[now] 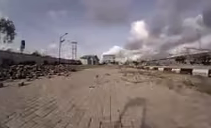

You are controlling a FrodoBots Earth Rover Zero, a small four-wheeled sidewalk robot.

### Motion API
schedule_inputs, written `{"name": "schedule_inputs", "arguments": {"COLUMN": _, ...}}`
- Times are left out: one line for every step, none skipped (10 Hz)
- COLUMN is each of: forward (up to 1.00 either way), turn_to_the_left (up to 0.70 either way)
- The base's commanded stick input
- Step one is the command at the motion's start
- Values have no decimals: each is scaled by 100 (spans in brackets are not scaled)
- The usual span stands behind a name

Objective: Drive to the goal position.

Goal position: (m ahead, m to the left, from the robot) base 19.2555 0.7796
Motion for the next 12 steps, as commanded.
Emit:
{"name": "schedule_inputs", "arguments": {"forward": 100, "turn_to_the_left": 0}}
{"name": "schedule_inputs", "arguments": {"forward": 100, "turn_to_the_left": 0}}
{"name": "schedule_inputs", "arguments": {"forward": 100, "turn_to_the_left": 0}}
{"name": "schedule_inputs", "arguments": {"forward": 100, "turn_to_the_left": 0}}
{"name": "schedule_inputs", "arguments": {"forward": 100, "turn_to_the_left": 0}}
{"name": "schedule_inputs", "arguments": {"forward": 100, "turn_to_the_left": 0}}
{"name": "schedule_inputs", "arguments": {"forward": 100, "turn_to_the_left": 0}}
{"name": "schedule_inputs", "arguments": {"forward": 100, "turn_to_the_left": -6}}
{"name": "schedule_inputs", "arguments": {"forward": 100, "turn_to_the_left": -21}}
{"name": "schedule_inputs", "arguments": {"forward": 100, "turn_to_the_left": -27}}
{"name": "schedule_inputs", "arguments": {"forward": 100, "turn_to_the_left": -27}}
{"name": "schedule_inputs", "arguments": {"forward": 100, "turn_to_the_left": -12}}
